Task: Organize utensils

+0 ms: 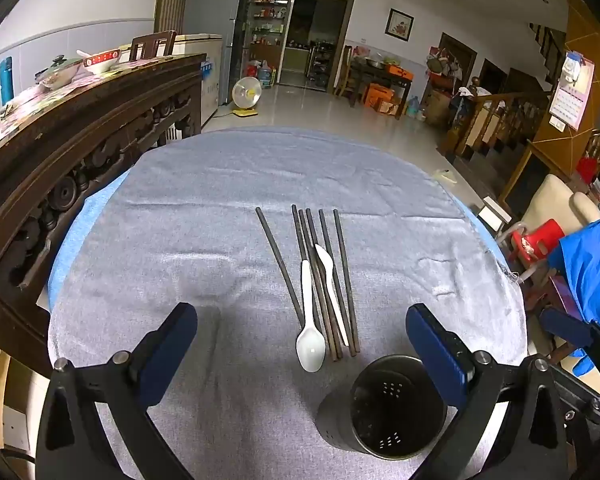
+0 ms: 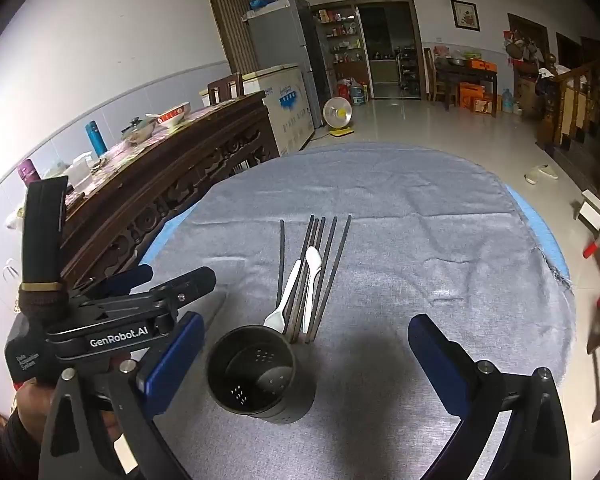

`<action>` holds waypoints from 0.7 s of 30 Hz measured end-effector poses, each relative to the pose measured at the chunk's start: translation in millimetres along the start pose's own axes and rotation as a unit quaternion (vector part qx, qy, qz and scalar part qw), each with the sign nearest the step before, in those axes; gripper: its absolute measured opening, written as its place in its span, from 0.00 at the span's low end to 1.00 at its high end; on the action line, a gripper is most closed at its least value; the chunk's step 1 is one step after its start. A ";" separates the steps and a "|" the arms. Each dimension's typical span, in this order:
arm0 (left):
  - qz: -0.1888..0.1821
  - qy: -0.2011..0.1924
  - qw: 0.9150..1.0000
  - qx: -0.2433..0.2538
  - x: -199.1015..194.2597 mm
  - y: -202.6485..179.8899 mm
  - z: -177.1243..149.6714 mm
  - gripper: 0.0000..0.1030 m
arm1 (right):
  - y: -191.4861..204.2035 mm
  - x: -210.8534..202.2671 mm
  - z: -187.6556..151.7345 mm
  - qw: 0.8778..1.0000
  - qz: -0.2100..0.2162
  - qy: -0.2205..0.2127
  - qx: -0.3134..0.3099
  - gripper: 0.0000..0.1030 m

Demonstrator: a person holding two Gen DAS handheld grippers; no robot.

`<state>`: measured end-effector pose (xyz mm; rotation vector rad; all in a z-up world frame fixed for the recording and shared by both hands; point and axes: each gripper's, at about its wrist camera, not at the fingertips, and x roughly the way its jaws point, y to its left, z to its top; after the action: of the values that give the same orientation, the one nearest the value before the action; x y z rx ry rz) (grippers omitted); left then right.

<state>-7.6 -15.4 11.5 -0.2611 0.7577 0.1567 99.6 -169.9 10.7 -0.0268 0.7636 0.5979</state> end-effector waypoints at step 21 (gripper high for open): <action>0.001 0.000 1.000 -0.001 0.4 1.4 -1.1 1.00 | 4.2 4.2 2.1 1.000 -0.002 0.006 -0.008 1.00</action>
<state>-8.4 -14.5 10.2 -0.2625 0.7568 0.1589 101.1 -163.8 10.2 -0.0461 0.7712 0.6004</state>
